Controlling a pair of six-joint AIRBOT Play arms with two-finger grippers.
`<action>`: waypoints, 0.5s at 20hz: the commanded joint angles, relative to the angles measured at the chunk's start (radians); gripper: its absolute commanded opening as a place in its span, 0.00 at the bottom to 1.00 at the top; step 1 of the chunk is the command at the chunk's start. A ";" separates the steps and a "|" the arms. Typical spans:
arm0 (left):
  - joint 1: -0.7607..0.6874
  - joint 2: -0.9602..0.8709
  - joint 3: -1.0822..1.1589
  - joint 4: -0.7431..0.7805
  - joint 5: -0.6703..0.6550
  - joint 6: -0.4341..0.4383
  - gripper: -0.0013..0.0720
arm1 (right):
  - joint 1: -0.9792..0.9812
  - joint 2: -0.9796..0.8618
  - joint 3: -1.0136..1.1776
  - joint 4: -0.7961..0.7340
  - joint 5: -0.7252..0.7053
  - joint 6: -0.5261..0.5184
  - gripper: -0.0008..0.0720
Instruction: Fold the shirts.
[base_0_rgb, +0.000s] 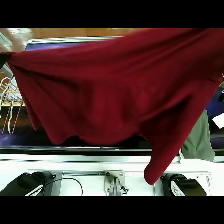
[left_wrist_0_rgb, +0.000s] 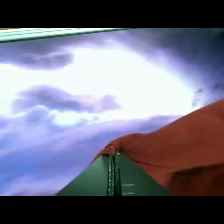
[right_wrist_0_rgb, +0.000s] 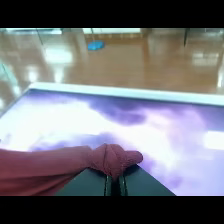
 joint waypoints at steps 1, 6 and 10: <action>0.001 0.019 0.002 0.039 -0.007 0.071 0.05 | 0.001 -0.019 0.001 -0.013 0.155 0.003 0.11; 0.001 0.141 0.038 -0.030 0.122 0.009 0.05 | 0.000 0.126 0.001 -0.073 0.230 -0.019 0.11; 0.001 0.171 0.036 -0.008 0.002 0.002 0.05 | 0.000 0.165 0.001 -0.203 0.441 0.074 0.11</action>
